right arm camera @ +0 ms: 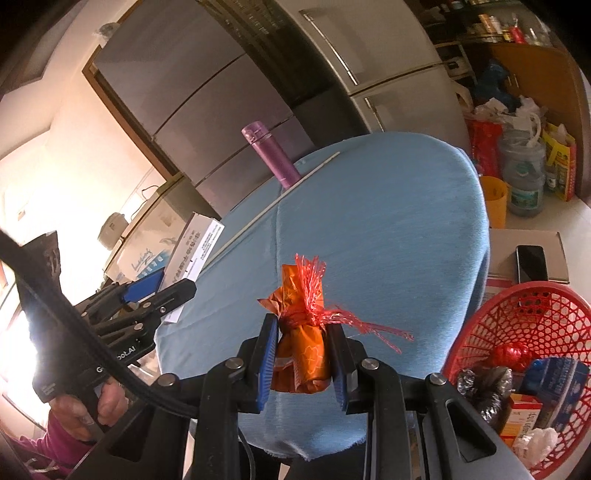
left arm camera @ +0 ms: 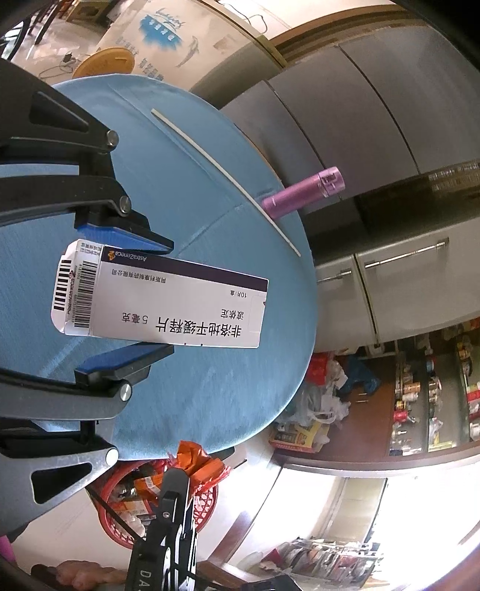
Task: Collect trash
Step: 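Carry the white medicine box and orange wrapper over the red basket with both tools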
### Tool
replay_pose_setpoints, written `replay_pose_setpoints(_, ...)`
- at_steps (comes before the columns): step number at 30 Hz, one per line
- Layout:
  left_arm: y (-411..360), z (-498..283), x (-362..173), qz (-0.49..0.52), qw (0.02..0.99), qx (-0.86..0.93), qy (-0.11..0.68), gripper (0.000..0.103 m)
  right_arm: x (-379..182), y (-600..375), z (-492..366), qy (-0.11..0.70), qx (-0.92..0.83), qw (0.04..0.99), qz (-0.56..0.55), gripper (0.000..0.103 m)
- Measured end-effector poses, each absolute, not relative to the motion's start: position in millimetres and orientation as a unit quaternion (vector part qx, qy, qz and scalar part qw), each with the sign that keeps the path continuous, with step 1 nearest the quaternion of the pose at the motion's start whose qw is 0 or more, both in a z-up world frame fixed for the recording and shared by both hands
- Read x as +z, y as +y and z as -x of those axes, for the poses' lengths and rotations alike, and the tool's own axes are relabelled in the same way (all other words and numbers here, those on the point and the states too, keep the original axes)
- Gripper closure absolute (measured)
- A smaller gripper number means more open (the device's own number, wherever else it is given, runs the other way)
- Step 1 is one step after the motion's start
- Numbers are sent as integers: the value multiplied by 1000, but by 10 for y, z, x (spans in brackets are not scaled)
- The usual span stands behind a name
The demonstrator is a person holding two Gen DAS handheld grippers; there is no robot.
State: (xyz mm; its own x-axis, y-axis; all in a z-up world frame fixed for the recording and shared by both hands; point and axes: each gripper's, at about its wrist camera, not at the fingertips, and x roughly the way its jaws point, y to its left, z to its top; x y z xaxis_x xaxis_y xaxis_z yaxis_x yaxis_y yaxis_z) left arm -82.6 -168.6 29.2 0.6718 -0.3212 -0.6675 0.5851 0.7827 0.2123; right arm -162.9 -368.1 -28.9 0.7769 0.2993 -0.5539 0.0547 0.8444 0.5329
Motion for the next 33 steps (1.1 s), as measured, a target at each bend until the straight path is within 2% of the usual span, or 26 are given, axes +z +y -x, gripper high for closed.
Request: replay_pose_setpoints(33, -2402, 964, 118, -253, 855, -317, 324, 54, -520, -4438, 1918, 319, -3, 890, -327, 75)
